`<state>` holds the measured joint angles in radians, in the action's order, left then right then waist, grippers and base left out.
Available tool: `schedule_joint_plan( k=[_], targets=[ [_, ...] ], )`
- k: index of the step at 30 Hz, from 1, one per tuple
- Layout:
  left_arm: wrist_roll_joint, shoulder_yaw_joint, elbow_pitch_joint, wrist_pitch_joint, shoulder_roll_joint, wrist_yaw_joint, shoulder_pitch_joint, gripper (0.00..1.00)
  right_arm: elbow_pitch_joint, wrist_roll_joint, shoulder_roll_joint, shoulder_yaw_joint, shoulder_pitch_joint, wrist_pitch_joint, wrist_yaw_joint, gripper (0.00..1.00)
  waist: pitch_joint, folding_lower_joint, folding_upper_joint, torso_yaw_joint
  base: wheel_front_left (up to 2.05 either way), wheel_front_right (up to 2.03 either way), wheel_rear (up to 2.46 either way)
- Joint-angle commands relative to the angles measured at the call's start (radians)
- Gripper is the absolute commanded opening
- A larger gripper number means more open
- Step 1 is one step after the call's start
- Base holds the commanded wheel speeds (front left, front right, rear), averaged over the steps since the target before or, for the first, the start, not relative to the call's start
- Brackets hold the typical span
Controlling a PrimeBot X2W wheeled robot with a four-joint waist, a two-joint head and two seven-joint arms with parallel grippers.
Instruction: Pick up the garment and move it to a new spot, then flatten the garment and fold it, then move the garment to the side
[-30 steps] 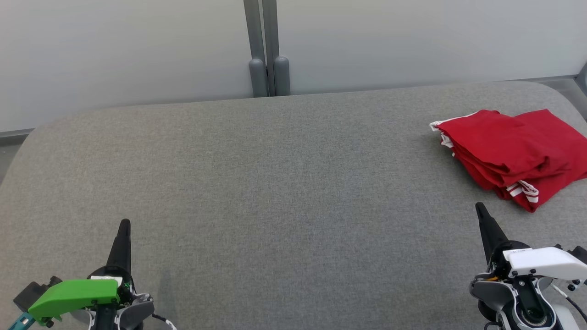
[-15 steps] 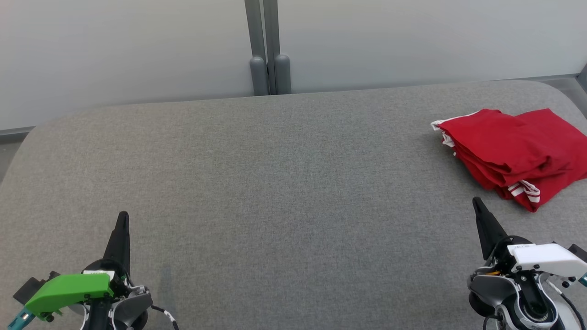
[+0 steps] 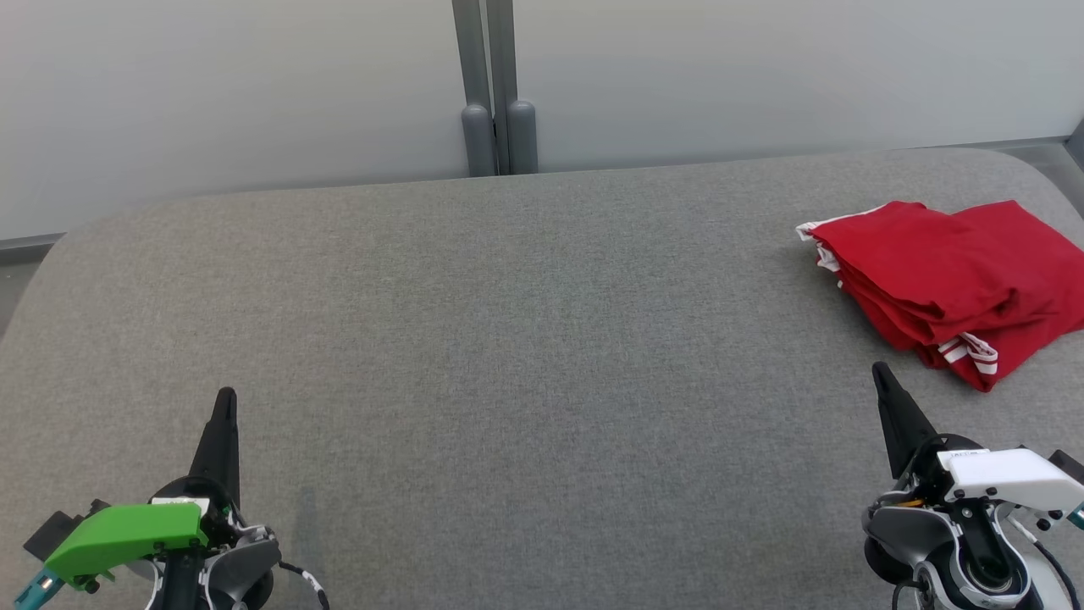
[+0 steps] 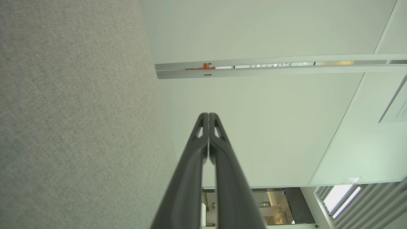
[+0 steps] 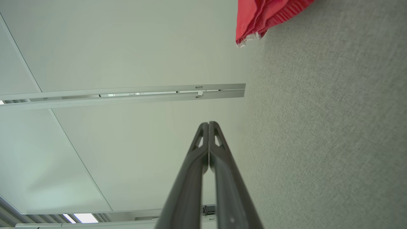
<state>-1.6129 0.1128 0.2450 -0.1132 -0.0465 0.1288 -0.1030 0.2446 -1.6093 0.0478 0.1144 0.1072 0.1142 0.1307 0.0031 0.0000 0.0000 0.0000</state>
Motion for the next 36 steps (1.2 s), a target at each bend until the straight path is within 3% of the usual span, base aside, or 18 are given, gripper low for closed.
schedule_joint_plan(
  k=[1,36],
  targets=[
    [-0.001,0.003,0.001,-0.005,-0.007,0.004,-0.013,0.00,0.002,-0.007,0.005,-0.001,0.005,0.004,0.000,0.00,0.000,0.0000,0.0000,0.000,0.00,0.00,0.00],
    [-0.001,0.003,0.001,-0.005,-0.007,0.004,-0.013,0.00,0.002,-0.007,0.005,-0.001,0.005,0.004,0.000,0.00,0.000,0.0000,0.0000,0.000,0.00,0.00,0.00]
  ],
)
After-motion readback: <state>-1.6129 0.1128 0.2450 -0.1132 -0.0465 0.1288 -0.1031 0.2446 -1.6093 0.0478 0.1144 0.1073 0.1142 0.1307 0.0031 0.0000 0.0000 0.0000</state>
